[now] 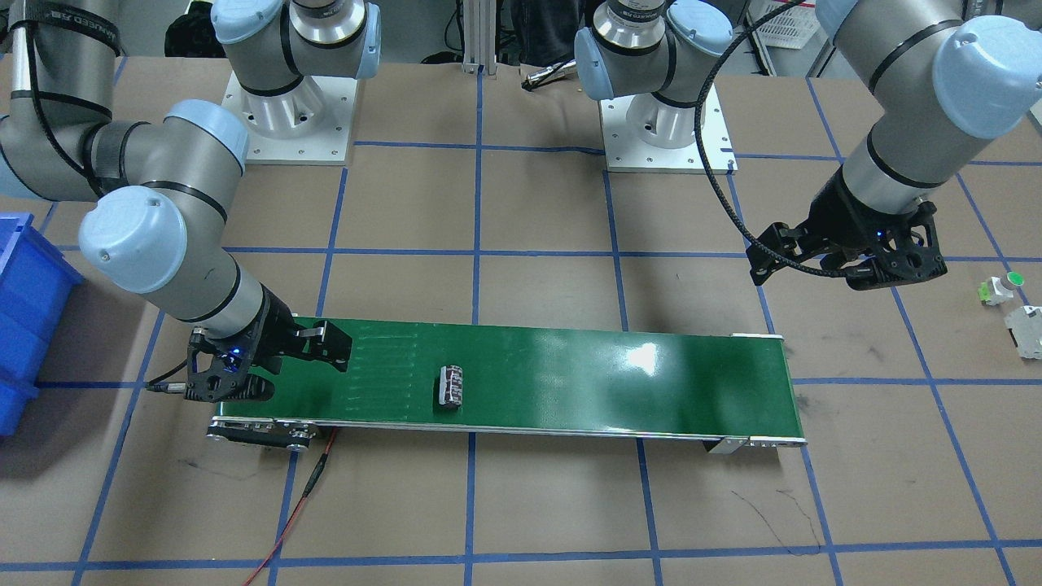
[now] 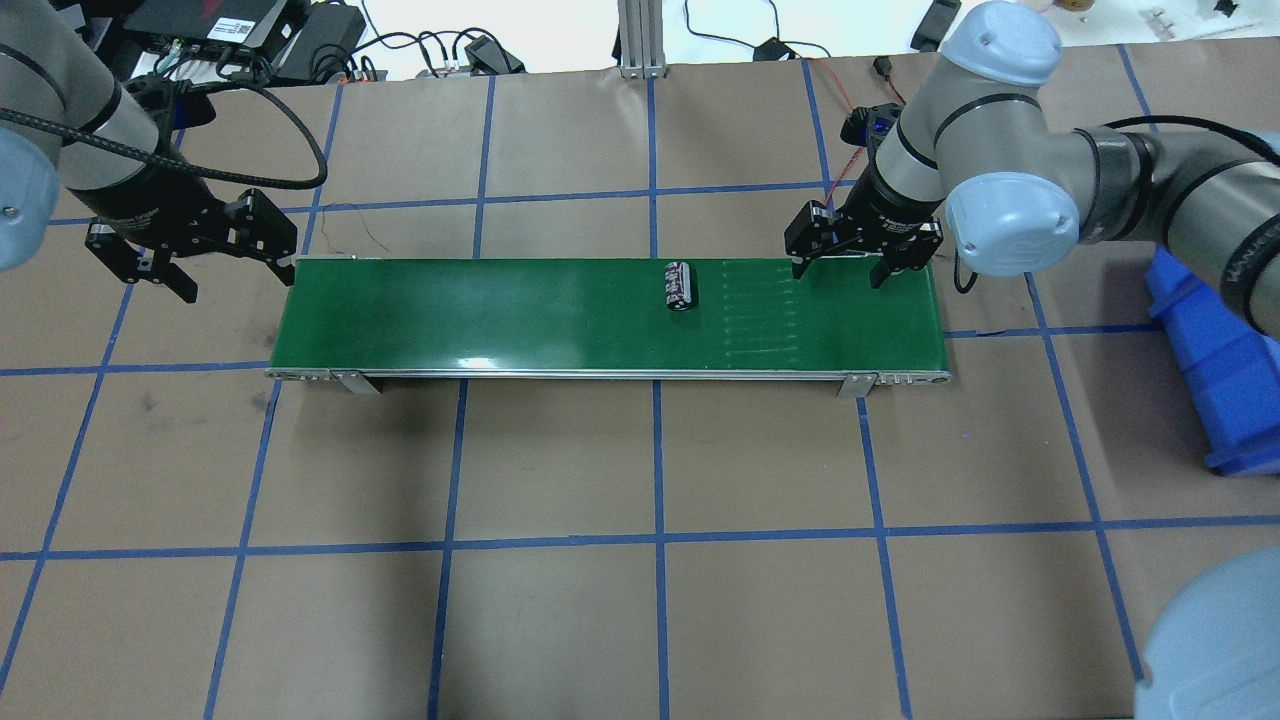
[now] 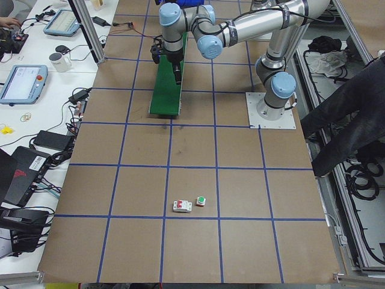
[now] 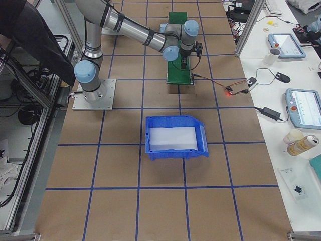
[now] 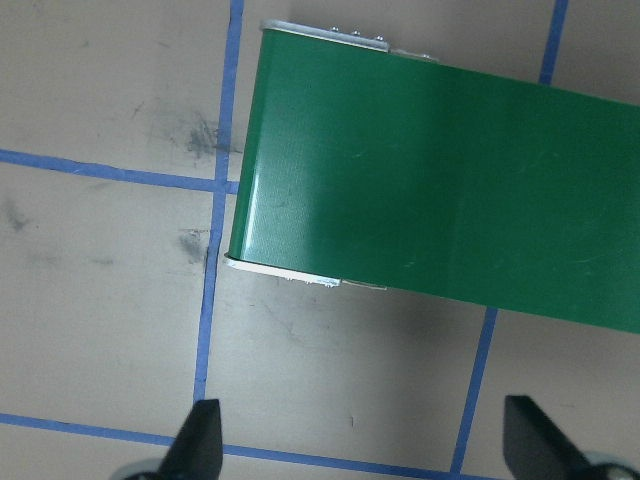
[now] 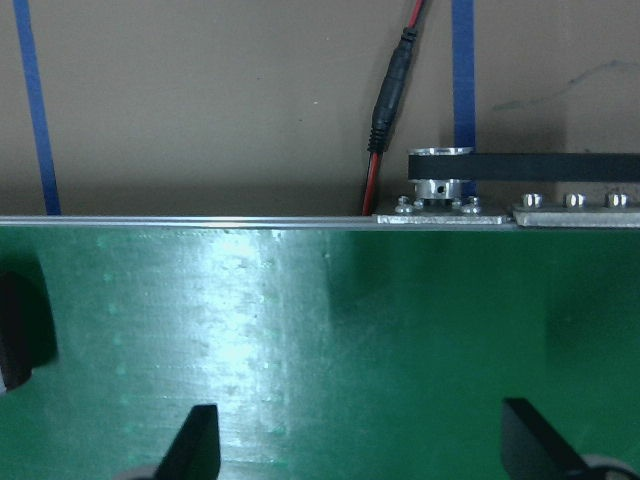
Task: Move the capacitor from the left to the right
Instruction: 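Lower the right gripper over the belt's far end ahead of the capacitor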
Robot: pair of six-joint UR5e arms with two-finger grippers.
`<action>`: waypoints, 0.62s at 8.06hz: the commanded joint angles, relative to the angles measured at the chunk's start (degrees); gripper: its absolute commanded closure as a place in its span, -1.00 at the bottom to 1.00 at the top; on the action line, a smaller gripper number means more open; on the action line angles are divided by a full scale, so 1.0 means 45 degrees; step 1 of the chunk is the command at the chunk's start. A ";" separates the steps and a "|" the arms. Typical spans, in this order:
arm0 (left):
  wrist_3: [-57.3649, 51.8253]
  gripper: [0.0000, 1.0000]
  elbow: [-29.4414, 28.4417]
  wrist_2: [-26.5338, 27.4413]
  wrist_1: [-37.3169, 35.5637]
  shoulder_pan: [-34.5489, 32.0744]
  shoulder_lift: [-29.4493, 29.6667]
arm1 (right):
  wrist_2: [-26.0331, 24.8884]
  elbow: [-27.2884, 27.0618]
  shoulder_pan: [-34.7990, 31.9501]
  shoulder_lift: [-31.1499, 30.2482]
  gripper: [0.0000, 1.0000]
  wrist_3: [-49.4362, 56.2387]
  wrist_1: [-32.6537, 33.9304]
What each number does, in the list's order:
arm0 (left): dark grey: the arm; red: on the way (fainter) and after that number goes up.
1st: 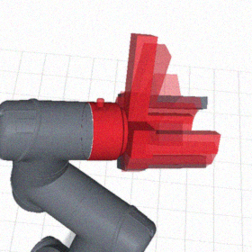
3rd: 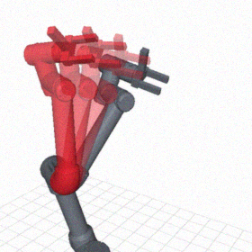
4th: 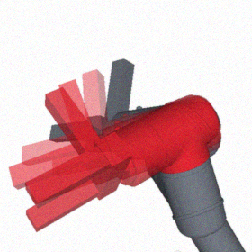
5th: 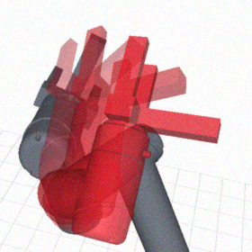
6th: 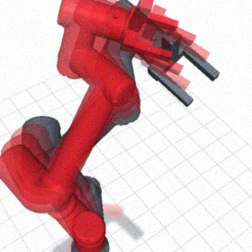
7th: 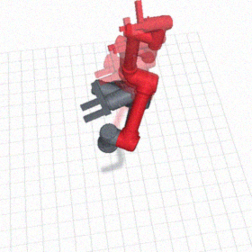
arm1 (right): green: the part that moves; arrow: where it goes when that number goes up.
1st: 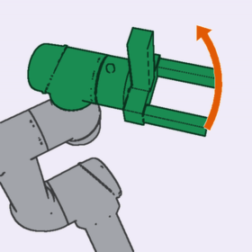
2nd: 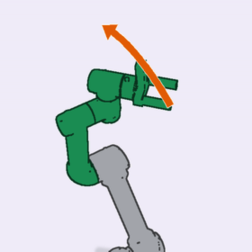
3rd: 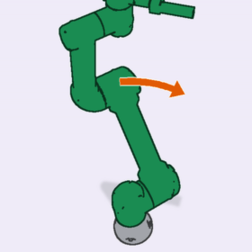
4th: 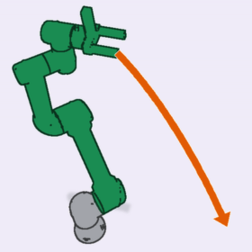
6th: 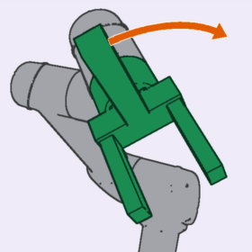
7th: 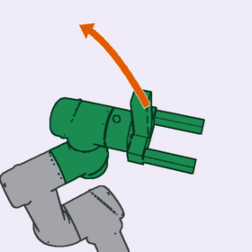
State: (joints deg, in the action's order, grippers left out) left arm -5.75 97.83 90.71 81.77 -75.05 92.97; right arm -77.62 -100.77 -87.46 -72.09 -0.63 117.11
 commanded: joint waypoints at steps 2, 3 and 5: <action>0.0008 -1.00 0.0019 -0.0098 -0.0008 -0.0021 -0.0016 | 0.0197 -0.0107 0.0001 0.0024 -1.00 -0.0016 0.0012; 0.0008 -1.00 0.0038 -0.0022 -0.0008 -0.0021 -0.0035 | 0.0216 -0.0107 0.0001 0.0024 -1.00 -0.0133 0.0031; 0.0008 -1.00 0.0038 -0.0060 -0.0008 -0.0040 -0.0035 | 0.0217 -0.0107 -0.0018 0.0043 -1.00 -0.0192 0.0303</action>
State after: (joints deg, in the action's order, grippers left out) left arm -5.75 97.97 90.53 81.74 -75.19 92.88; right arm -76.68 -101.22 -87.45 -72.02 -1.19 117.47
